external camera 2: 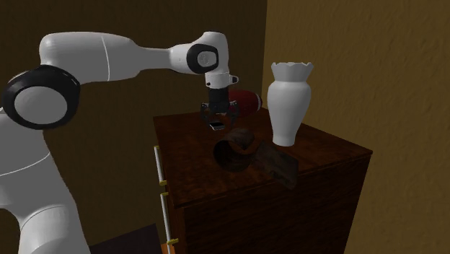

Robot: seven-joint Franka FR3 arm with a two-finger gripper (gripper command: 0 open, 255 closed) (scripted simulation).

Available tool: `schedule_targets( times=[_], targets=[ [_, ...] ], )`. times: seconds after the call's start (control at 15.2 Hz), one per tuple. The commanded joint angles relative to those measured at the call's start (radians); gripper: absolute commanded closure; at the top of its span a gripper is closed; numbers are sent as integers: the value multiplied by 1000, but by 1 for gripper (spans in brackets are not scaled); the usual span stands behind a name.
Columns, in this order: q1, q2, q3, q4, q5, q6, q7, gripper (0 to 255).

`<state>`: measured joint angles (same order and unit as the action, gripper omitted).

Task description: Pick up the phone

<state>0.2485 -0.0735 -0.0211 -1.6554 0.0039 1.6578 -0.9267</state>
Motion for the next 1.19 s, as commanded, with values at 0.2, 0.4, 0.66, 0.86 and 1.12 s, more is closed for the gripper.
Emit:
schedule_targets(
  times=[0.2, 0.4, 0.66, 0.86, 1.12],
  targets=[
    [48, 158, 46, 203, 0, -51, -151, 0],
    [77, 241, 78, 315, -8, -84, -235, 0],
    [96, 276, 98, 337, -14, -74, -285, 0],
    [95, 261, 98, 275, -13, -27, -286, 0],
    [94, 251, 98, 226, -12, 12, -286, 0]
  ],
)
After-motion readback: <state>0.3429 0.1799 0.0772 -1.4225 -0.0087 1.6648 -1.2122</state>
